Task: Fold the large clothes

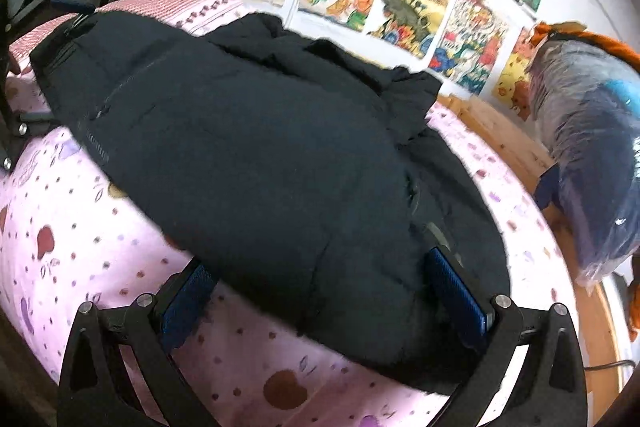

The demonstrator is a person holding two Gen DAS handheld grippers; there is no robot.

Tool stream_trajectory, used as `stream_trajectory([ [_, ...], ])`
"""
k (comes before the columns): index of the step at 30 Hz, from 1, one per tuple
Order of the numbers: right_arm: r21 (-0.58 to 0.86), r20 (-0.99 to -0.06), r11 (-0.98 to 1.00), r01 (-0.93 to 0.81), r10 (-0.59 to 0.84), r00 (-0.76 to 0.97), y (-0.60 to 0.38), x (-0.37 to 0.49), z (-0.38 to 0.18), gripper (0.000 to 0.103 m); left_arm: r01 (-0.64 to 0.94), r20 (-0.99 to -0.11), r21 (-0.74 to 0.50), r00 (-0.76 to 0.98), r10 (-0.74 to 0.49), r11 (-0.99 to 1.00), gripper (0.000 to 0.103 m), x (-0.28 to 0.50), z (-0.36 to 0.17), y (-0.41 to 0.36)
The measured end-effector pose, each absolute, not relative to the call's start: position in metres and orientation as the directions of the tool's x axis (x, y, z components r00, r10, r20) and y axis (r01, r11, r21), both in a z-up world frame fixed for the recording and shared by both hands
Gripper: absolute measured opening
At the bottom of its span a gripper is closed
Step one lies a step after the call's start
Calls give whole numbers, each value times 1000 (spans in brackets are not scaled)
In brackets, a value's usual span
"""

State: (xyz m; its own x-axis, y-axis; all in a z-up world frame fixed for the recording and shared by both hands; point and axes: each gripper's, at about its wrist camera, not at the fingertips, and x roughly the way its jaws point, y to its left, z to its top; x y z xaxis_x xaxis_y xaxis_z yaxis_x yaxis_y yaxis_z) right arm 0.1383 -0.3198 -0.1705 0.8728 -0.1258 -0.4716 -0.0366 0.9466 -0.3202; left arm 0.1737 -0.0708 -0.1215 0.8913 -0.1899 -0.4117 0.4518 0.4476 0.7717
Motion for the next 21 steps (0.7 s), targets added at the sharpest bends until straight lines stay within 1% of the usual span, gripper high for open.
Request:
stream_trajectory([
  [4, -226, -461, 973, -46, -65, 885, -336, 146, -144, 101, 484, -449, 725, 872, -197, 490, 103, 181, -114, -68],
  [7, -128, -490, 988, -81, 8, 871, -352, 160, -129, 101, 517, -486, 673, 848, -210, 530, 103, 188, -107, -62],
  [11, 38, -529, 993, -109, 113, 841, -377, 182, -112, 101, 552, -509, 627, 824, -248, 549, 103, 192, -102, -57],
  [14, 131, -534, 984, -117, 169, 828, -389, 191, -103, 101, 529, -493, 654, 840, -224, 541, 103, 193, -105, -59],
  [18, 175, -542, 976, -126, 203, 815, -393, 205, -105, 101, 466, -444, 692, 877, -185, 551, 103, 194, -99, -64],
  [20, 179, -544, 975, -130, 208, 813, -392, 209, -105, 101, 423, -400, 710, 900, -172, 563, 97, 196, -91, -64],
  [21, 175, -543, 976, -130, 206, 814, -392, 208, -104, 101, 406, -384, 712, 908, -167, 573, 88, 197, -85, -65],
])
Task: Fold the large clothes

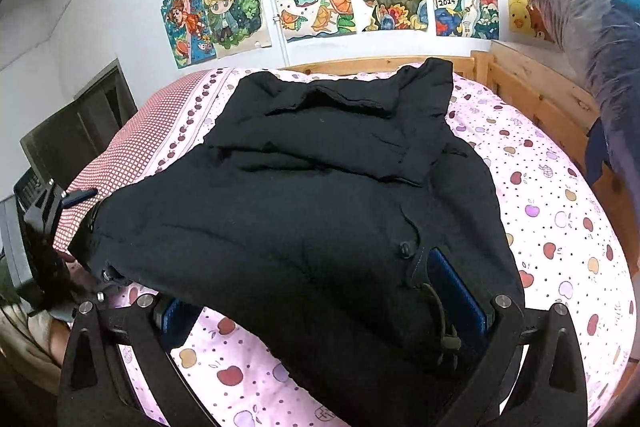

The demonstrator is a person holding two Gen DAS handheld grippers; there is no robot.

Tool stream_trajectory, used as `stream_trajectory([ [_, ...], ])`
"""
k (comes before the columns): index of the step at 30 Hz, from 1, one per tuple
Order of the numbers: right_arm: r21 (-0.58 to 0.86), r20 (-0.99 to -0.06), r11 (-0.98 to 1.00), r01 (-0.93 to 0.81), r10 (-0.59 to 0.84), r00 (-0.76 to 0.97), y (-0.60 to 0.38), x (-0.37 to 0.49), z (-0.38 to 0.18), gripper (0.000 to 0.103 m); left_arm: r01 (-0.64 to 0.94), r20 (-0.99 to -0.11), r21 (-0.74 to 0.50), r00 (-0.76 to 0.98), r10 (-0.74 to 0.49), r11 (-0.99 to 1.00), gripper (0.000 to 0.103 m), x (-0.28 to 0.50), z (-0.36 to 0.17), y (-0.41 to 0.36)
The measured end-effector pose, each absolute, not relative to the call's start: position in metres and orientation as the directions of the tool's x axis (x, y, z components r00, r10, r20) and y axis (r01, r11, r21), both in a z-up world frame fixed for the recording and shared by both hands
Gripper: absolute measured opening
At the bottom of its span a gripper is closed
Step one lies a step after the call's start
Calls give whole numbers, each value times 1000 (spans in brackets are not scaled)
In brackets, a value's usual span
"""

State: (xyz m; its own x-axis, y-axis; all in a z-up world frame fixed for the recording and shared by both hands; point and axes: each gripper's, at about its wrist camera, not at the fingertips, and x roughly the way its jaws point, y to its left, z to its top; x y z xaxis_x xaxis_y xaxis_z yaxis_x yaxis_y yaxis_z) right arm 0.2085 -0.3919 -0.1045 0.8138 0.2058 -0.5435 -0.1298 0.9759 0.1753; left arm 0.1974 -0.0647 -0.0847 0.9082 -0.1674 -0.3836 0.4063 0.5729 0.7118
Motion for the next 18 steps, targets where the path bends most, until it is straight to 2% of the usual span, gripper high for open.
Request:
stream_trajectory([
  [2, 163, -539, 978, -129, 197, 819, -392, 210, -105, 101, 396, -373, 694, 912, -171, 601, 80, 202, -71, -63],
  [4, 153, -531, 980, -130, 192, 825, -394, 208, -103, 101, 405, -377, 668, 908, -186, 624, 62, 205, -59, -63],
  [5, 143, -525, 981, -133, 189, 830, -394, 206, -103, 101, 413, -383, 658, 904, -192, 630, 56, 207, -55, -62],
  [7, 102, -519, 985, -138, 171, 838, -390, 200, -105, 101, 428, -397, 625, 895, -206, 653, 33, 211, -46, -63],
  [9, 28, -518, 989, -145, 138, 844, -381, 191, -110, 101, 451, -423, 581, 879, -222, 678, 23, 217, -41, -62],
  [14, -170, -531, 965, -201, 82, 844, -343, 164, -136, 101, 477, -490, 482, 842, -225, 735, 19, 230, -30, -63],
  [16, -282, -507, 945, -164, -2, 862, -326, 153, -145, 101, 476, -508, 441, 831, -226, 761, 18, 236, -25, -62],
  [18, -454, -422, 889, -48, -167, 891, -313, 144, -159, 101, 475, -518, 405, 823, -232, 781, 17, 240, -21, -59],
])
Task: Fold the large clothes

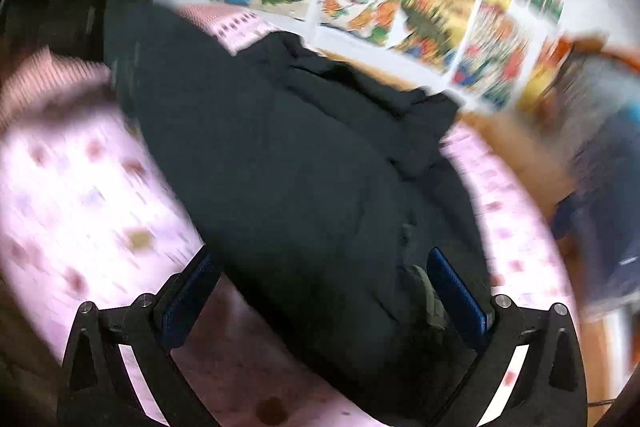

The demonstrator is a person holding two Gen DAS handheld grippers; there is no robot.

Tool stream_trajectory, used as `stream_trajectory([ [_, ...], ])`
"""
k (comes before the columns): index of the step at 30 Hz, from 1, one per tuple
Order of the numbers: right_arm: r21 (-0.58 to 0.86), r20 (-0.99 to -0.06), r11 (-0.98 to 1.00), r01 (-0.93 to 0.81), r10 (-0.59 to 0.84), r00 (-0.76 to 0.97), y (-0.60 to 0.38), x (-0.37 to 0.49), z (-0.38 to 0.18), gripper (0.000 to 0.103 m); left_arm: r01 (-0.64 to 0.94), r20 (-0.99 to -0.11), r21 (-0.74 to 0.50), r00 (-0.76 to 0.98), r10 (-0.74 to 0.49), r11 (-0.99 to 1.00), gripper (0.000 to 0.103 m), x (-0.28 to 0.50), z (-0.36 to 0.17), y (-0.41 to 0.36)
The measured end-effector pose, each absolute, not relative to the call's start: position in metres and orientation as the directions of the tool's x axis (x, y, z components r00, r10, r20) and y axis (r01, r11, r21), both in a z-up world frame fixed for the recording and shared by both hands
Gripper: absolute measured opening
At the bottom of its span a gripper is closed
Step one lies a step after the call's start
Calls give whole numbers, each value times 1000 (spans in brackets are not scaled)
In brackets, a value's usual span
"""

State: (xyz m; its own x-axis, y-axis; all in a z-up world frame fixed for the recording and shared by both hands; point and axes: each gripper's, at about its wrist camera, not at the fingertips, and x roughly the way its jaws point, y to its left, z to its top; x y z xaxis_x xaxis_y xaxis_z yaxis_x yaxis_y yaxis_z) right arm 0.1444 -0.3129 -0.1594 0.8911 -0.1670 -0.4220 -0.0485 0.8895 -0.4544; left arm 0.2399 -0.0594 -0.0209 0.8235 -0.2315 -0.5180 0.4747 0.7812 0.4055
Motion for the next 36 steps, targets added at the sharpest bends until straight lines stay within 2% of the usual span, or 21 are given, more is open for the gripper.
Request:
stream_trajectory([
  [4, -593, -308, 803, 64, -299, 903, -304, 134, -169, 100, 475, -519, 384, 821, -240, 792, 16, 241, -21, -56],
  [5, -591, -292, 802, 82, -307, 906, -305, 130, -166, 92, 476, -520, 383, 819, -241, 791, 16, 241, -21, -55],
  [6, -584, -284, 807, 90, -307, 908, -306, 128, -161, 72, 479, -522, 378, 817, -245, 792, 16, 241, -21, -54],
  [8, -560, -269, 823, 96, -290, 918, -310, 125, -148, 48, 488, -526, 371, 812, -254, 790, 16, 241, -23, -52],
  [12, -567, -218, 817, 106, -274, 937, -309, 124, -127, 19, 489, -519, 410, 819, -243, 770, 15, 241, -19, -58],
  [15, -589, -172, 800, 117, -265, 949, -311, 136, -107, 14, 477, -501, 456, 836, -226, 751, 15, 248, -8, -63],
  [21, -568, -122, 811, 140, -252, 960, -322, 194, -51, 12, 438, -447, 502, 870, -210, 746, 13, 281, 12, -71],
  [25, -531, -104, 833, 155, -246, 964, -326, 249, -27, 11, 388, -403, 491, 895, -191, 780, 13, 316, 27, -78],
  [31, -482, -77, 854, 196, -264, 962, -326, 328, -10, 10, 293, -328, 450, 933, -149, 844, 13, 375, 42, -87],
  [36, -466, -86, 857, 220, -291, 953, -328, 401, -8, 10, 234, -280, 465, 954, -109, 854, 13, 426, 39, -97],
])
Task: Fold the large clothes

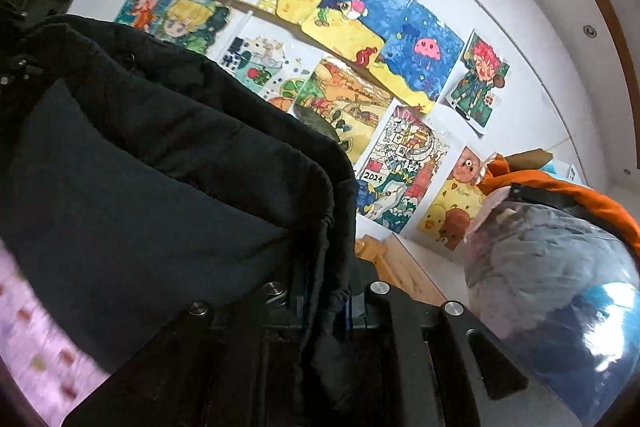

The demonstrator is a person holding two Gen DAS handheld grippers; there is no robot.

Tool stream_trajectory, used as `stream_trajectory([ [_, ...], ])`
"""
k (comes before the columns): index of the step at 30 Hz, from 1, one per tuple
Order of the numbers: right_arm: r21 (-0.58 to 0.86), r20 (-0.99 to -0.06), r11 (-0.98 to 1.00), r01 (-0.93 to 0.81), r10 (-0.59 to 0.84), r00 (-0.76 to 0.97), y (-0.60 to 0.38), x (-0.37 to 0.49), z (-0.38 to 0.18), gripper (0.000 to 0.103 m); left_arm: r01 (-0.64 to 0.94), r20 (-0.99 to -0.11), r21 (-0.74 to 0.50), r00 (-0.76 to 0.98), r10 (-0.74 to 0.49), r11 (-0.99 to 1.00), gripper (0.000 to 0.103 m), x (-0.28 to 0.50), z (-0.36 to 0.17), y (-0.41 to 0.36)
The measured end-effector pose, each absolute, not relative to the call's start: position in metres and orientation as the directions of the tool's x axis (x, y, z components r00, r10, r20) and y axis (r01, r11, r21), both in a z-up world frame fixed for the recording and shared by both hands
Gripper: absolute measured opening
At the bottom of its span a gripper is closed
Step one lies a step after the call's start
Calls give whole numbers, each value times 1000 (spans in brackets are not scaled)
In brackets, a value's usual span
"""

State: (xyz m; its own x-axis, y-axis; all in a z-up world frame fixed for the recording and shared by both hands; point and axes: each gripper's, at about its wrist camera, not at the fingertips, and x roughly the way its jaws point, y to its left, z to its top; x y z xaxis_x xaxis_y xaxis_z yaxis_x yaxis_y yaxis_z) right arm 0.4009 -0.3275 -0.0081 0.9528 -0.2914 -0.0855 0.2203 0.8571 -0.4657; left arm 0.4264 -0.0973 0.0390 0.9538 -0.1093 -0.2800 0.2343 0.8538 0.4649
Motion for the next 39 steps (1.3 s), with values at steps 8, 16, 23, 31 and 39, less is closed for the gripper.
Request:
stream_trajectory([
  [8, -436, -120, 865, 249, -330, 936, -330, 499, -30, 10, 175, -270, 414, 961, -63, 893, 12, 507, 20, -113],
  [16, -429, -178, 867, 254, -357, 917, -322, 564, -64, 10, 144, -309, 401, 951, -14, 905, 13, 571, -21, -123],
  [23, -353, -292, 919, 177, -288, 912, -330, 587, -92, 12, 135, -326, 367, 945, -8, 920, 18, 587, -43, -126],
  [31, -219, -311, 965, 142, -207, 928, -345, 561, -69, 72, 137, -260, 124, 960, -102, 983, 89, 566, -7, -82],
  [39, -95, -264, 995, 5, -30, 964, -353, 502, -44, 91, 247, -236, 47, 944, -229, 968, 99, 532, 16, -63],
])
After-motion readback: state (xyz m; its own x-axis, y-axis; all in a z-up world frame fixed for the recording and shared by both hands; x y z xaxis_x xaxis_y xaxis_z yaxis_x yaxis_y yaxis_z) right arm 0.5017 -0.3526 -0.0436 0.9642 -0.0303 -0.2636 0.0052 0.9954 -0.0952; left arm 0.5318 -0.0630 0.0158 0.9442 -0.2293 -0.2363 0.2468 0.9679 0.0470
